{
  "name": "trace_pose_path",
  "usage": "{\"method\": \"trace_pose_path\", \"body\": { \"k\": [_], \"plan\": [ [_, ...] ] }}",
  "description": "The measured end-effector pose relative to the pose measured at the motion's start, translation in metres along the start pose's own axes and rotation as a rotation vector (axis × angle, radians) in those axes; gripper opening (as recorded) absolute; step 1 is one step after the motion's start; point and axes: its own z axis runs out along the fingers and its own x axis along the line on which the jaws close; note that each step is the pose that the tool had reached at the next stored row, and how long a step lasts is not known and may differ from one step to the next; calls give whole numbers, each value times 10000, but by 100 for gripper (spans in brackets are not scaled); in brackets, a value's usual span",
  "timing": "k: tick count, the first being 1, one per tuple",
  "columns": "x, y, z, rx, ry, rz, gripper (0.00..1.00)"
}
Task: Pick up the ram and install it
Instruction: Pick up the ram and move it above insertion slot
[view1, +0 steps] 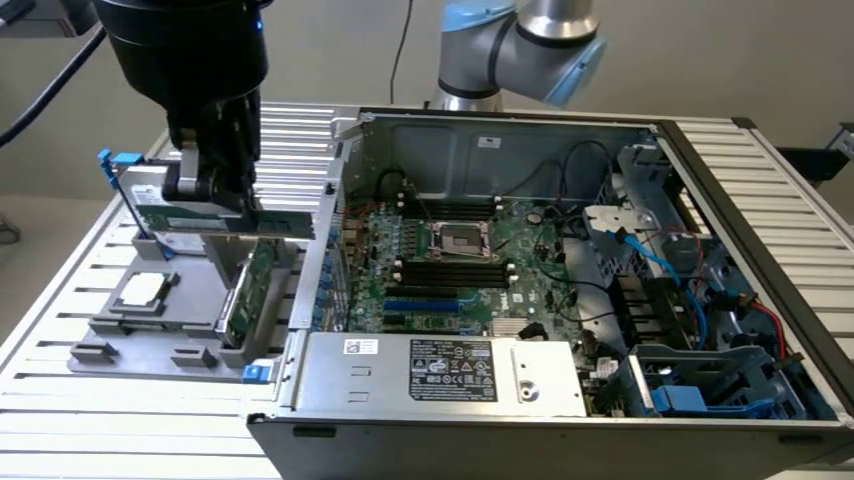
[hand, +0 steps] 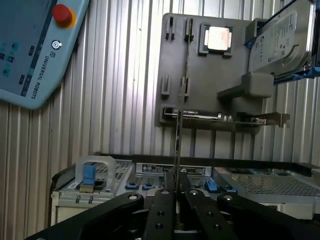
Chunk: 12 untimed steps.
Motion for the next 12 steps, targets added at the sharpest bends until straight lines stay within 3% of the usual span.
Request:
{"method": "trace_pose_path", "body": {
  "k": [12],
  "plan": [
    [26,-546,-36,-18,0,0,14]
  ]
}}
